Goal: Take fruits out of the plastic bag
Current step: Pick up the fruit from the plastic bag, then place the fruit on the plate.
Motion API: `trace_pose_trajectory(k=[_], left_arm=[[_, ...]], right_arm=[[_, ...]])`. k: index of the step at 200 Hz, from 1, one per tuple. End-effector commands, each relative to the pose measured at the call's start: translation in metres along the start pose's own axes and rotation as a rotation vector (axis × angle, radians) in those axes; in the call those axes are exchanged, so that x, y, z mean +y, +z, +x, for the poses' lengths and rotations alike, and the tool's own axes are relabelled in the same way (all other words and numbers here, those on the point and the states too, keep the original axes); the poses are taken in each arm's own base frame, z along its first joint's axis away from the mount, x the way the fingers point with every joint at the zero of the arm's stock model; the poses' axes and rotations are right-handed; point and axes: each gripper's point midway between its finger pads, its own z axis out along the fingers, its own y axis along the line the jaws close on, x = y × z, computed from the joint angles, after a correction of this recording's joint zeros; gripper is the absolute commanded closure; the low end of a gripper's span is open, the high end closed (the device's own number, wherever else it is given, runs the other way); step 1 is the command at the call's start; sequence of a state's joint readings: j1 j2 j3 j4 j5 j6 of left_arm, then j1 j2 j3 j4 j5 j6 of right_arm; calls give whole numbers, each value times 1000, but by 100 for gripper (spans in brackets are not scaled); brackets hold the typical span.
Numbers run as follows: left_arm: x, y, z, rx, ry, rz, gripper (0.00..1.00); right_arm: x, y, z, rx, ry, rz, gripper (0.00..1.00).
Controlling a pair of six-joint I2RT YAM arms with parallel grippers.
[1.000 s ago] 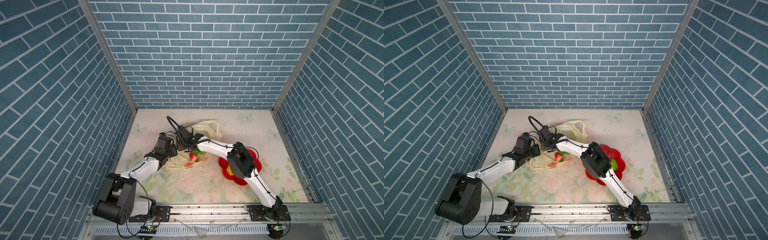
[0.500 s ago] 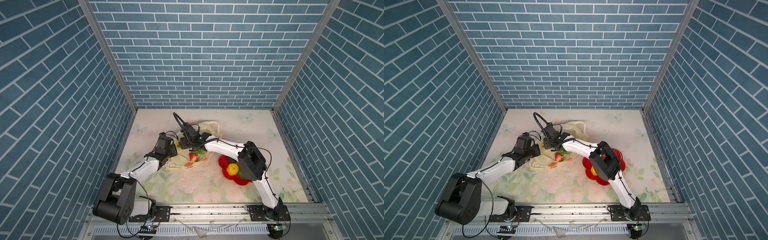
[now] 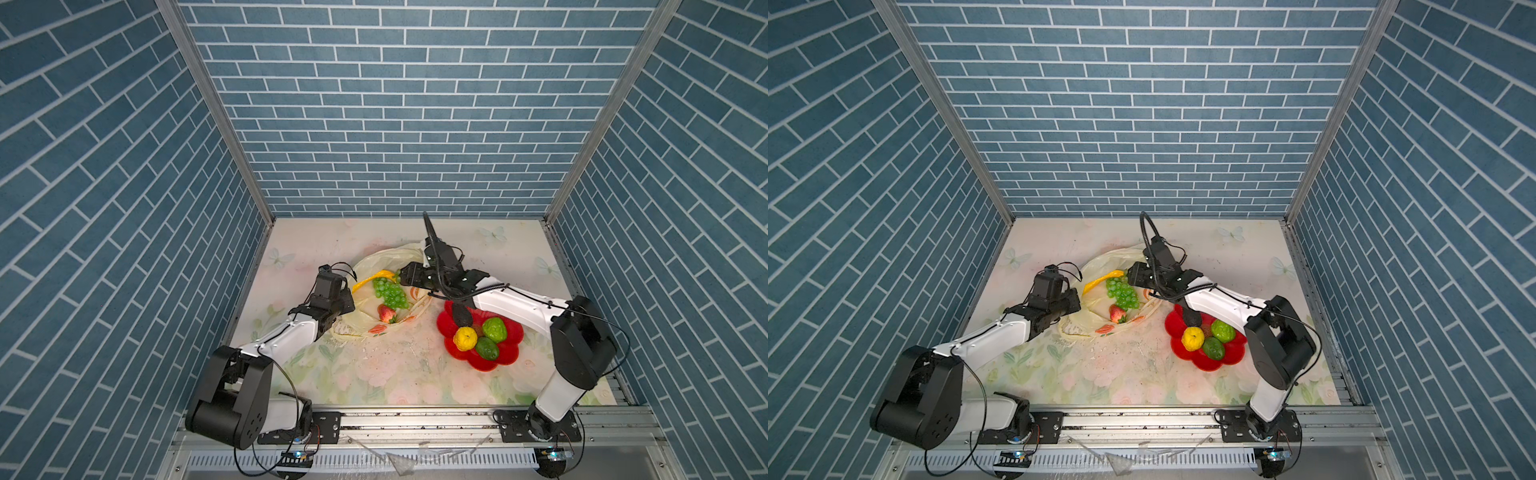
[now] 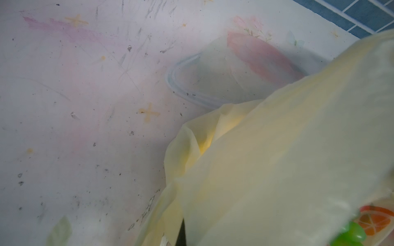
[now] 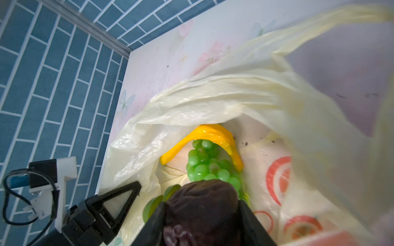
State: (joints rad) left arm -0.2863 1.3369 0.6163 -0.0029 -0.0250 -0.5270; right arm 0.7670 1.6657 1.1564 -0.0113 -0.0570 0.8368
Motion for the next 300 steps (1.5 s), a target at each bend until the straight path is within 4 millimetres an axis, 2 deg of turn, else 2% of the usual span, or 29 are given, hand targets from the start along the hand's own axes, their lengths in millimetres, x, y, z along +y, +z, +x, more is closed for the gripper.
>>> trace_pose_trajectory(k=[1, 71, 116, 193, 256, 300], left_arm=[[6, -2, 1, -5, 4, -21, 100], [7, -1, 0, -6, 5, -25, 100], [7, 0, 1, -2, 6, -26, 100], [7, 0, 1, -4, 10, -30, 100], [8, 0, 1, -5, 15, -33, 100], [9, 1, 1, -6, 16, -38, 100]], right_arm=[[-6, -27, -5, -52, 120, -58, 54], [-98, -98, 6, -159, 315, 49, 55], [-154, -121, 16, -225, 454, 110, 56], [-194, -122, 20, -190, 531, 88, 56], [-212, -124, 24, -96, 479, 61, 55], [-214, -117, 29, -32, 441, 37, 53]])
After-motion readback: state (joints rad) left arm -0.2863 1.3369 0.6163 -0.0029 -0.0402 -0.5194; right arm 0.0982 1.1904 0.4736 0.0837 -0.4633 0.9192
